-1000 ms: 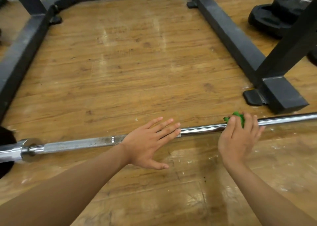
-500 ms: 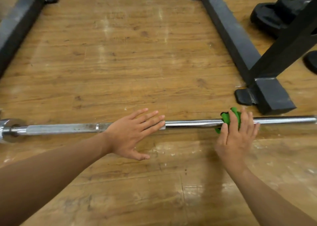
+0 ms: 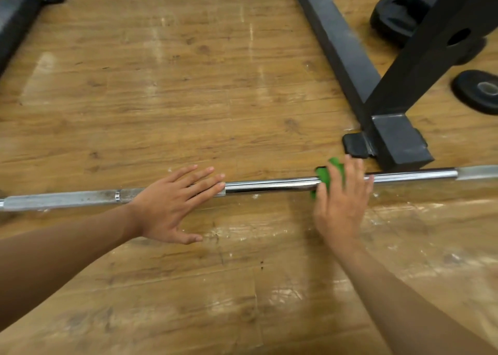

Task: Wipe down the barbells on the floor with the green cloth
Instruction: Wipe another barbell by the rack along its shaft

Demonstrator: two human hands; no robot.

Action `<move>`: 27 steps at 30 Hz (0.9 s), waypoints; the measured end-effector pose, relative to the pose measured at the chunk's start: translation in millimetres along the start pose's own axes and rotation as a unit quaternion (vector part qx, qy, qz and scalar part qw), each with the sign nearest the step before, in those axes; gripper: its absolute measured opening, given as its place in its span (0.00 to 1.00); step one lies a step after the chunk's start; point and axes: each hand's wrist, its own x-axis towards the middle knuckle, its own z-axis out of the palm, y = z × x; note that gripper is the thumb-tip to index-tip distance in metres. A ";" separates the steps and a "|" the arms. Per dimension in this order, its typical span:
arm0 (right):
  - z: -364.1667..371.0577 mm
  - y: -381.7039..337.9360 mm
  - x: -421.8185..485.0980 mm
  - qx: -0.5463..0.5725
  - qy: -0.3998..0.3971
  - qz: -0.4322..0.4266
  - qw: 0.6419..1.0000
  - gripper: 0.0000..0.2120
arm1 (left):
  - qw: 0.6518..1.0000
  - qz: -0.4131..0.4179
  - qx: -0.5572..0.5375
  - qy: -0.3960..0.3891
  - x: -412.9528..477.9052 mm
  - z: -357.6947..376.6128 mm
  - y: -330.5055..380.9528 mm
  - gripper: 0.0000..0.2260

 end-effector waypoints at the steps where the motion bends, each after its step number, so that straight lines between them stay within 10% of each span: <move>1: -5.5 20.8 3.3 -0.011 0.006 0.010 1.000 0.23 | 1.000 0.001 -0.001 -0.002 1.0 0.1 -0.8 0.49; 7: 0.3 -15.2 4.5 -0.010 0.012 0.089 0.996 0.26 | 1.000 0.001 -0.009 -0.010 3.3 -1.2 -4.3 0.49; 16: 10.7 -105.7 -7.4 0.070 -0.103 -0.162 0.979 0.29 | 1.000 0.020 -0.016 -0.010 6.8 -5.8 -9.2 0.48; 22: -7.1 45.8 17.7 -0.009 0.023 0.020 0.999 0.21 | 1.000 0.020 -0.022 -0.003 5.9 -5.4 -8.7 0.48; 27: 0.7 1.4 14.2 -0.002 0.066 0.156 0.986 0.23 | 1.000 0.011 -0.026 -0.004 4.1 -6.2 -6.2 0.47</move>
